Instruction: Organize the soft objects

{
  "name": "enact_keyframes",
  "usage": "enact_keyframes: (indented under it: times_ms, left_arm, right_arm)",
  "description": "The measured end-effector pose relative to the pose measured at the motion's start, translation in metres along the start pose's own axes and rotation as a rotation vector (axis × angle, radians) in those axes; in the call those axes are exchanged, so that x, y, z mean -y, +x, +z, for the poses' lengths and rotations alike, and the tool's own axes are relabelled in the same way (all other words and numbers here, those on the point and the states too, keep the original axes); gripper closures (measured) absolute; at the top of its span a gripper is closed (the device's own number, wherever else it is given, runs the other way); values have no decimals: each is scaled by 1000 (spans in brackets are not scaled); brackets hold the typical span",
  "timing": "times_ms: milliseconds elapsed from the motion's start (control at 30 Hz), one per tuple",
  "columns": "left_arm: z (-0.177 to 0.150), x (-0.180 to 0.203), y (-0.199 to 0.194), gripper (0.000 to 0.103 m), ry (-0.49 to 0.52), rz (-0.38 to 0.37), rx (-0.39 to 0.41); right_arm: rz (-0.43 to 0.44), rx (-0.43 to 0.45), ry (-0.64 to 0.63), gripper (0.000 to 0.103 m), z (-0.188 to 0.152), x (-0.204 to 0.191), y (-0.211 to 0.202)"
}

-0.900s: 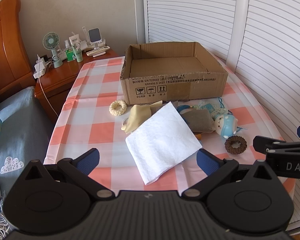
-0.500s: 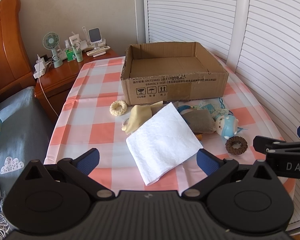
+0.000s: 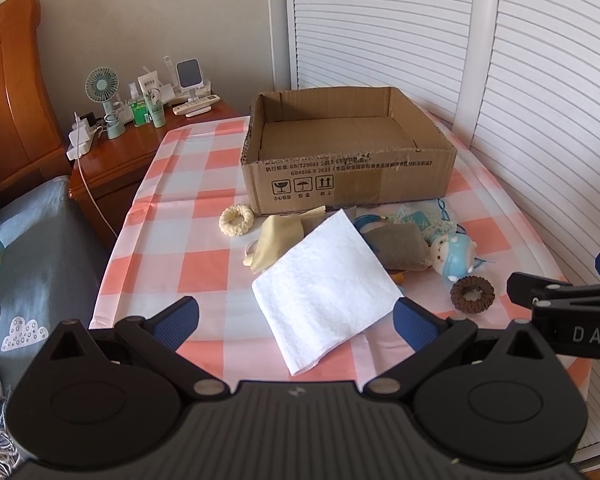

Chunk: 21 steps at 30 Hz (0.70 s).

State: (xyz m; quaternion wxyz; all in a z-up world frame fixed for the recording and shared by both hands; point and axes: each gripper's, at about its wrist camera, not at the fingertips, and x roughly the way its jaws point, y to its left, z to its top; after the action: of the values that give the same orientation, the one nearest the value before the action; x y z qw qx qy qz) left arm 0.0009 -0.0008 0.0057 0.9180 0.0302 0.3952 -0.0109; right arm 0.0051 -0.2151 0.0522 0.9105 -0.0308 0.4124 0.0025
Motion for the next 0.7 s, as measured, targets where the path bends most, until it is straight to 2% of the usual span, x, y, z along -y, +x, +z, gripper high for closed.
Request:
enact_keyframes:
  times_ms: [700]
  left_arm:
    - [2, 0, -1, 1, 1, -1, 6]
  right_arm:
    - [-1, 3, 1, 0, -1, 0, -1]
